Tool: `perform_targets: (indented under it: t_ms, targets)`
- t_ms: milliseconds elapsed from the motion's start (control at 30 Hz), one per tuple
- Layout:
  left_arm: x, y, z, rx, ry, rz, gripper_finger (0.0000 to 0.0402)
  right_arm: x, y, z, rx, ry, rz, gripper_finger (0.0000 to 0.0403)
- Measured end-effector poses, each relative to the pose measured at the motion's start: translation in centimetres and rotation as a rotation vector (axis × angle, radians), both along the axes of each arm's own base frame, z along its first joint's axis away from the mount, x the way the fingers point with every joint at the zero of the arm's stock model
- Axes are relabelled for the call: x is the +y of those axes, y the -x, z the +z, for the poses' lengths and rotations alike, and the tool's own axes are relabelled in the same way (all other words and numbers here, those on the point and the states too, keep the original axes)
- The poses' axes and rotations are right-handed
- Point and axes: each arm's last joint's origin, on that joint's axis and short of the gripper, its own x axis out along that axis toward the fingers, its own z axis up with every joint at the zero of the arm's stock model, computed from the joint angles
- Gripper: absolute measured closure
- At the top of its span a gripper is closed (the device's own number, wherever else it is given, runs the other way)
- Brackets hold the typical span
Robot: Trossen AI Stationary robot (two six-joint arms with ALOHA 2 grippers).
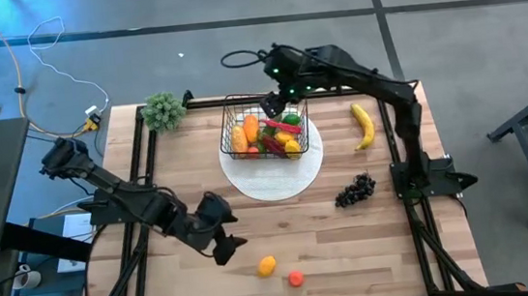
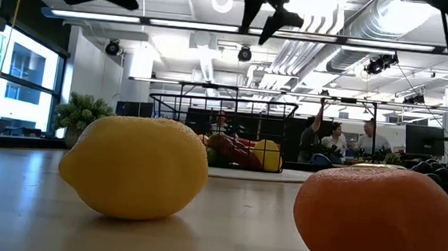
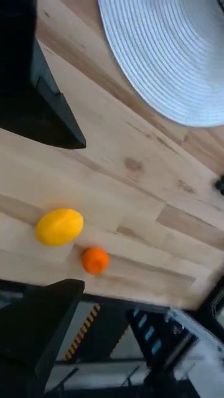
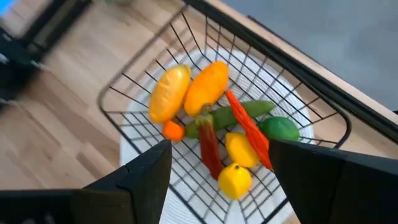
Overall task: Build produce basket
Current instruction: Put the lemon into the wire basket
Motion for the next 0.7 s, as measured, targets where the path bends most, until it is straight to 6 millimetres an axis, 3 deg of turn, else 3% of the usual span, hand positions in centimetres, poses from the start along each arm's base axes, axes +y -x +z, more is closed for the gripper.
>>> perform_targets:
  t_ms: [200,700]
  targets:
    - [-1.7,-1.5,-2.5,0.027,0.003,0.012,0.0053,1.8,0.9,1.6,-0.030,0.040,0.015,0.0155]
    - [-5.2,-4.1,-7.5,0.010,0.038,0.033,0.0053,5.6,0.5,1.8,-0.003,0.087,0.060,0.0155]
